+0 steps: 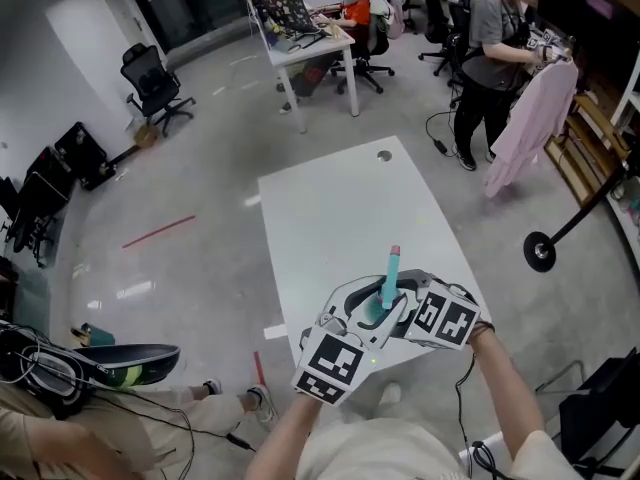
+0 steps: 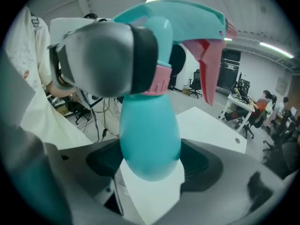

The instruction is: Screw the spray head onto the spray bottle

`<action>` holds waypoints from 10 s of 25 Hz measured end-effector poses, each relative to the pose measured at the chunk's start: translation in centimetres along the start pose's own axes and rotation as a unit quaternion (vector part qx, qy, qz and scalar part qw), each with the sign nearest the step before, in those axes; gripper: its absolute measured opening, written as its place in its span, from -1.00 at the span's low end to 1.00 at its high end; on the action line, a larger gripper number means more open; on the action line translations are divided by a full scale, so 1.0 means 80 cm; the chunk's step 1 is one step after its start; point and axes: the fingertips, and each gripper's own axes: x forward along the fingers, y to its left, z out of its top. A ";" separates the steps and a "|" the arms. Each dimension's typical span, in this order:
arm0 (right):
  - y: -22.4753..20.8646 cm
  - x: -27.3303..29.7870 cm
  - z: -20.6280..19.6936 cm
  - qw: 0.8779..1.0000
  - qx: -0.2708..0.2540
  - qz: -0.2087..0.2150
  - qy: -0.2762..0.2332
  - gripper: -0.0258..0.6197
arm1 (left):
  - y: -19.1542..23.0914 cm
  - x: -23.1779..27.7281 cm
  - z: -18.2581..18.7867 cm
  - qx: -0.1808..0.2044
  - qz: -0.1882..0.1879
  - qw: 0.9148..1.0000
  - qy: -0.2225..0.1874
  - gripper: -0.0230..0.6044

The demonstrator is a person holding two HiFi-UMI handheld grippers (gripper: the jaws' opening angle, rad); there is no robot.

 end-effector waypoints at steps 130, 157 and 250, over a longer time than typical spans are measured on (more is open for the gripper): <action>0.025 -0.031 0.038 0.996 0.032 -0.043 -0.066 0.22 | 0.001 -0.061 0.003 -0.077 0.188 0.979 -0.026 -0.47; 0.061 -0.046 0.029 0.994 -0.027 0.072 -0.072 0.22 | -0.025 -0.067 0.017 -0.041 0.065 0.996 -0.047 -0.31; 0.141 -0.122 0.074 0.937 -0.055 0.210 -0.272 0.17 | -0.081 -0.133 0.061 -0.016 -0.219 0.974 -0.058 -0.52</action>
